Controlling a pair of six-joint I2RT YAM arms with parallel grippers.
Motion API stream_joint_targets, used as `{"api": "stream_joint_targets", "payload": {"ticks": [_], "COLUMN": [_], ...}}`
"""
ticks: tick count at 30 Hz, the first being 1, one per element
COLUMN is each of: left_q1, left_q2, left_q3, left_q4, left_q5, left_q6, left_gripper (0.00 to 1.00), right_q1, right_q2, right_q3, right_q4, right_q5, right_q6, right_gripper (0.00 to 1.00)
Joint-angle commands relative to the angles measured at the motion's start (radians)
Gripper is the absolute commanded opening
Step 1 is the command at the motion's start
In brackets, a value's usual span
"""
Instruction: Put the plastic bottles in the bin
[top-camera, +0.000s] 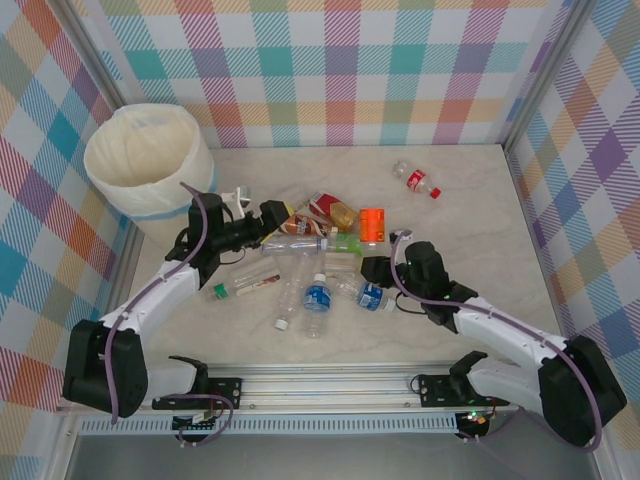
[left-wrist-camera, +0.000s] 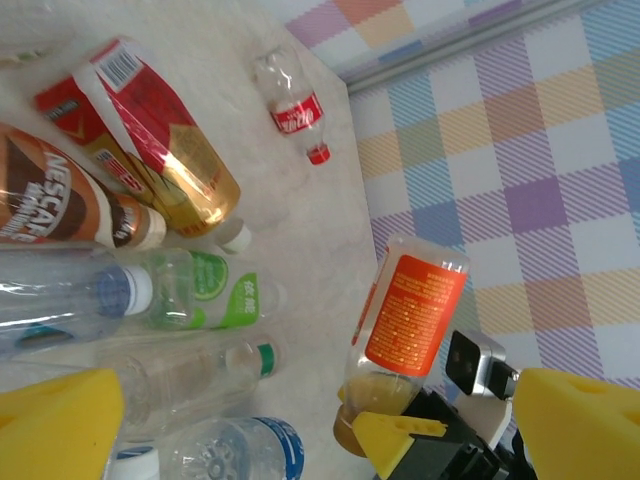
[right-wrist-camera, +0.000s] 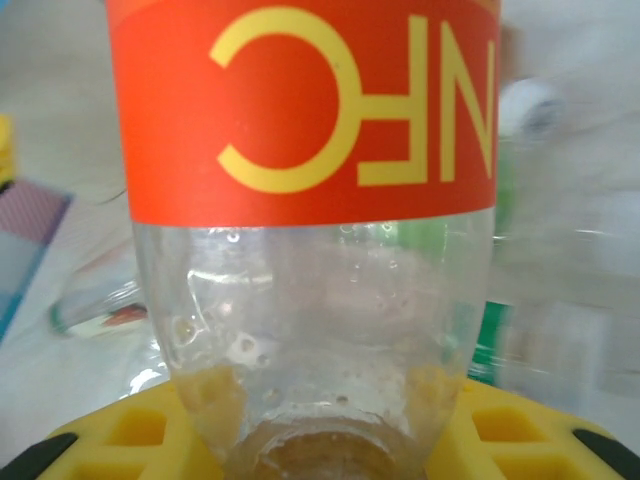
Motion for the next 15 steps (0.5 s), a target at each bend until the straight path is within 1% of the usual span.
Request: {"api": "stream_joint_targets", "payload": {"ticks": [1, 4, 8, 12, 15], "left_q1": [-0.045, -0.075, -0.088, -0.113, -0.123], "left_q2": [0.039, 0.069, 0.119, 0.134, 0.141], "left_q3": [0.042, 0.069, 0.079, 0.087, 0.101], "left_q4": [0.07, 0.08, 0.139, 0.1, 0.104], "left_q5": [0.065, 0.072, 0.103, 0.093, 0.109], "left_q6": [0.028, 0.036, -0.015, 0.04, 0.046], "left_gripper": [1.0, 1.0, 1.0, 1.0, 1.0], "right_q1": [0.029, 0.055, 0.07, 0.085, 0.104], "right_q2": [0.065, 0.133, 0.208, 0.275, 0.317], "right_q3": [0.062, 0.103, 0.152, 0.222, 0.267], "right_q4": [0.145, 0.183, 0.228, 0.2, 0.184], "right_q5": [-0.159, -0.215, -0.306, -0.379, -0.402], "right_q6": [0.005, 0.005, 0.027, 0.037, 0.028], "right_gripper": [0.0, 0.0, 0.0, 0.0, 0.0]}}
